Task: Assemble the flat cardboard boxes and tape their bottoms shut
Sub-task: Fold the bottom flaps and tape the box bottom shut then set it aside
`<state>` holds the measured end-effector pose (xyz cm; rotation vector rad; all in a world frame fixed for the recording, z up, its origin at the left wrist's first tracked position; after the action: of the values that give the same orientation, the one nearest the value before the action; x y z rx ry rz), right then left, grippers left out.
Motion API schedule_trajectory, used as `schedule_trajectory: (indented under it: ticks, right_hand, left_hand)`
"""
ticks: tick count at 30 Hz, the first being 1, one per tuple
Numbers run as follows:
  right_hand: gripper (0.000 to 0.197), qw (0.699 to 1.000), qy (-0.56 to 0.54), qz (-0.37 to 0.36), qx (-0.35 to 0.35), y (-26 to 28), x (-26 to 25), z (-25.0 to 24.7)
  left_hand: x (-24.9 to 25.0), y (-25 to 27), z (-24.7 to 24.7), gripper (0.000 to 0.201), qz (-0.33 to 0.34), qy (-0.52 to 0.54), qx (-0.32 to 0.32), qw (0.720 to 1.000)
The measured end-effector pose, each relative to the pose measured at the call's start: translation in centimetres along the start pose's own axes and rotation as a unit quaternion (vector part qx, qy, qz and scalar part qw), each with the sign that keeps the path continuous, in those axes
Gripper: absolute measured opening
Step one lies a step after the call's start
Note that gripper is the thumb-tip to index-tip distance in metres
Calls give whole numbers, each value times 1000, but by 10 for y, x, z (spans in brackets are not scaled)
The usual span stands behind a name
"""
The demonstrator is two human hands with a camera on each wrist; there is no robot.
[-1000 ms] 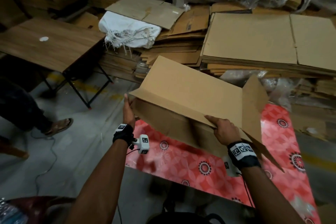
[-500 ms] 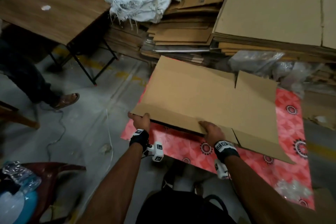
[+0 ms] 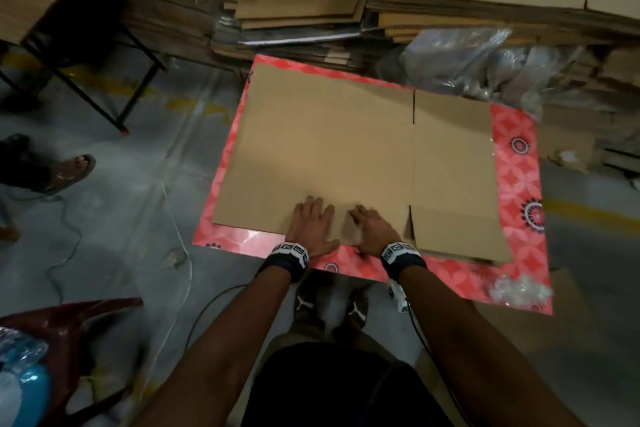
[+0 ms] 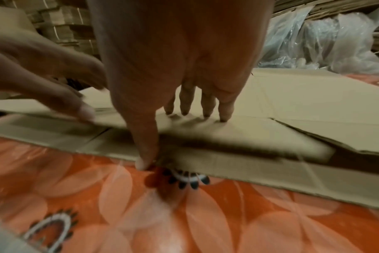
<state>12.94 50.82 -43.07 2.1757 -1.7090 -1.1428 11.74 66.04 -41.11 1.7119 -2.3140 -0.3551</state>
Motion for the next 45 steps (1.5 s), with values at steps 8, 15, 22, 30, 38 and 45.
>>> schedule_trajectory:
  ticks: [8,15,22,30,38,45]
  right_hand:
    - [78,996,65,19,57,32,23,5]
    - [80,991,107,27,82,44,29,-6]
    - [63,977,119,53,171,43,6,-70]
    - [38,966,147,106,186,61,37,-135]
    - [29,964,136,61,221,72,24,-166]
    - [34,937,152,8,314,83,-18,-236]
  left_hand:
    - [36,-9,3,67,73,-154,-10,985]
    - [42,-11,12,70,76,-109,-88,987]
    - [27,-20,-75,44,141,-196,-14,970]
    - [26,-18,-119,33,93,-237,21,967]
    - [23,-15,-149,33,40,-94,77,992]
    - [5,-10,-219,79,69,-41,234,969]
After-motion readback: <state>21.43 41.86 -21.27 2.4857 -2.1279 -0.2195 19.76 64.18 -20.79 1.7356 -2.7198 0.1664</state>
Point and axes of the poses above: each hand's wrist, its own y-axis away from the middle knuckle, its own z-axis out of the palm, x = y × z, the point moved 9 cm from there along -y, towards the middle knuckle, and after that the axes turned 11 degrees about -y, right-handed, at the moved point
